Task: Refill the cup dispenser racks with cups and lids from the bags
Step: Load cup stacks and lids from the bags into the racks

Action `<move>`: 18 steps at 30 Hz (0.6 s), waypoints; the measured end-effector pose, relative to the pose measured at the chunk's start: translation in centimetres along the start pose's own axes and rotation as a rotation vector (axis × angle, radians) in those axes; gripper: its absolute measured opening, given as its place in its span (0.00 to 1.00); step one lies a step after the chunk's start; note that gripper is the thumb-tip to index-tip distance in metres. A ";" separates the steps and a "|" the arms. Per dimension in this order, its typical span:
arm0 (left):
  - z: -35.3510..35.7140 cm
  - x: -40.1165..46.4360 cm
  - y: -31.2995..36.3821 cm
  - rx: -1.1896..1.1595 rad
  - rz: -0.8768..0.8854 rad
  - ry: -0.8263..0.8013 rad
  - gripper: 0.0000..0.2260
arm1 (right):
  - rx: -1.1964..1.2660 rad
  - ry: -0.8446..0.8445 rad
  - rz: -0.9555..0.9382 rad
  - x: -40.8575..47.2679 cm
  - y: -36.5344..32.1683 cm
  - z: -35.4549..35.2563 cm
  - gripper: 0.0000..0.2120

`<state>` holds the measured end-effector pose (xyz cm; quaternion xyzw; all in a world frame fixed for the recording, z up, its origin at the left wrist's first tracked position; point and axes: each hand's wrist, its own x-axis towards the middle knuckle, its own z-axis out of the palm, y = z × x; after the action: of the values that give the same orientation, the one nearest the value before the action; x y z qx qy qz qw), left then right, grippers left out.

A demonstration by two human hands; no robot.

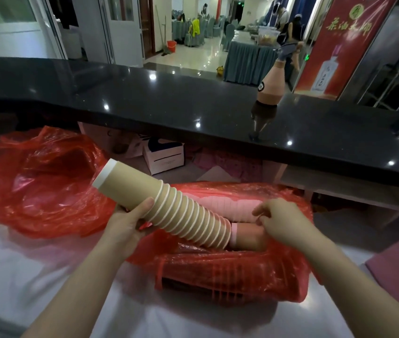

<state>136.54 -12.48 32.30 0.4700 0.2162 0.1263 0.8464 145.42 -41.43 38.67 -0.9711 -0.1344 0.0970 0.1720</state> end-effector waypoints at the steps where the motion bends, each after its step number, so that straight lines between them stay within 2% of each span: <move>1: 0.1 0.1 0.0 0.004 0.004 0.000 0.28 | -0.046 -0.052 0.016 0.0 -0.1 0.4 0.16; 3: 0.3 0.2 -0.2 0.009 0.015 0.001 0.25 | -0.150 -0.102 -0.001 0.1 -0.4 1.9 0.18; 8: -0.1 0.0 -0.6 -0.014 0.025 0.021 0.24 | -0.545 -0.092 -0.101 0.7 -0.2 4.0 0.15; 12: -0.4 -0.4 -1.0 -0.039 0.040 0.033 0.22 | -0.687 -0.147 -0.131 1.5 -0.1 4.2 0.16; 14: -0.5 -0.6 -1.2 -0.042 0.048 0.033 0.20 | -0.650 -0.167 -0.153 1.7 0.0 3.8 0.18; 16: -0.7 -0.8 -1.1 -0.059 0.049 0.028 0.20 | -0.499 -0.235 -0.141 1.8 0.5 3.0 0.31; 18: -1.1 -0.9 -1.0 -0.122 0.019 0.042 0.21 | -0.298 -0.262 -0.162 1.4 0.9 2.3 0.36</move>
<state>135.27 -12.54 31.18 0.4167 0.2215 0.1572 0.8675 146.43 -41.09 36.01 -0.9508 -0.2462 0.1875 0.0146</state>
